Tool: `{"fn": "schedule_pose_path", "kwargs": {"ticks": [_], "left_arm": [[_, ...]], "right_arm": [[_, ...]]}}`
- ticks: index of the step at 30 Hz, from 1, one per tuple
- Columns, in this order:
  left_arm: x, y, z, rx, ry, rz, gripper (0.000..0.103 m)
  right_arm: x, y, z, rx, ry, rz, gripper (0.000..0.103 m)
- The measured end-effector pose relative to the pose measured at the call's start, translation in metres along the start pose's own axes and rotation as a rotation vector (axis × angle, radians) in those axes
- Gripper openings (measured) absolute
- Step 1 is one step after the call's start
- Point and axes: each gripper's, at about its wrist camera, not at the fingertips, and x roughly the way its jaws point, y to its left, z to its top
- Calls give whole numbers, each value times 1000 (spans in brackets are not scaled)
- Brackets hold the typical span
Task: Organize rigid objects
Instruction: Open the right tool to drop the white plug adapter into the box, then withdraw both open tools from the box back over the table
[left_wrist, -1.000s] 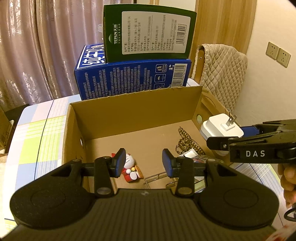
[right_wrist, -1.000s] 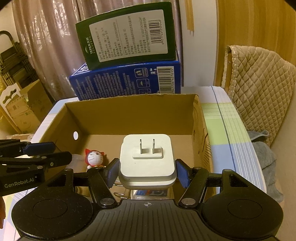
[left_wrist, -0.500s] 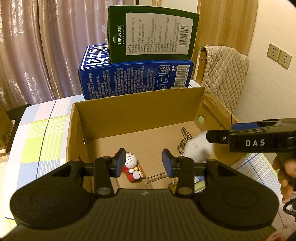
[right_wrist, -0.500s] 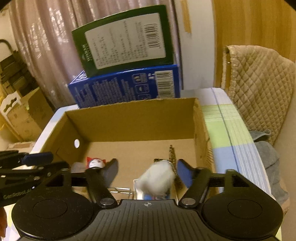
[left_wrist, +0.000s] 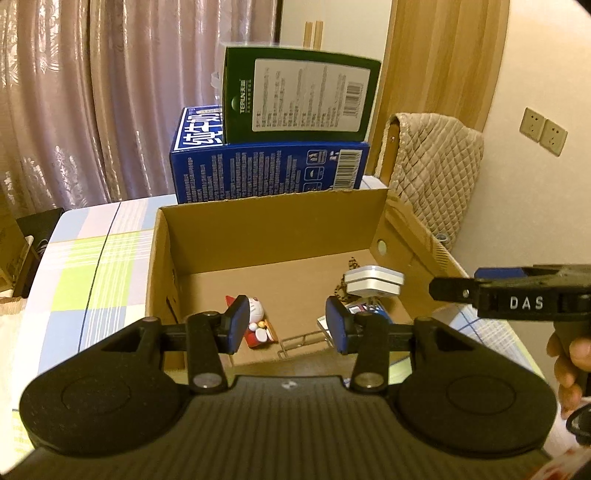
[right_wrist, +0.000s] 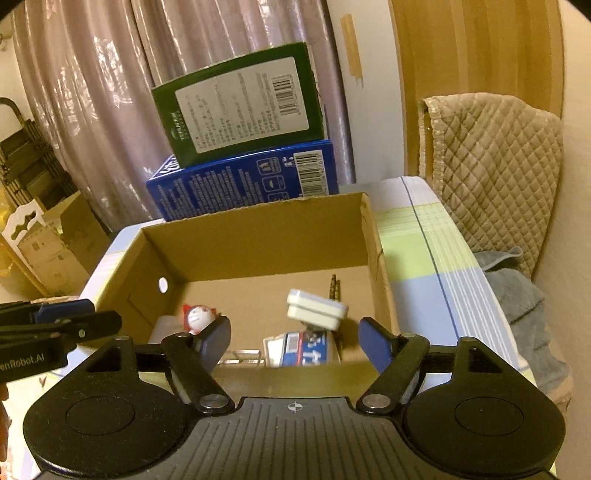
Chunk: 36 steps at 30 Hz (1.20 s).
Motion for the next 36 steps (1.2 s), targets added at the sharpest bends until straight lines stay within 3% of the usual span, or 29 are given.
{"fn": "schedule_pose_path", "kwargs": {"ticks": [6,17,19,21,27,36], "left_arm": [[-44,-5,-19,3,-27,17,43],[-114,6,-92,-14,-1,61,53],[-122,7,-105,-1,2,71,61],[-130,9,-118,2,7,73,61],[-141,17,-146,15,21,82,70],[-120,23,-167,76,43,83,71]], "right_arm": [[-41,21,-34,-51,-4,30,73],[-88,52,-114,-186,47,92,74],[-93,55,-124,-227,58,96,74],[-97,57,-133,-271,64,103,74],[-98,63,-151,-374,79,125,74],[-69,75,-164,-496,106,156,74]]}}
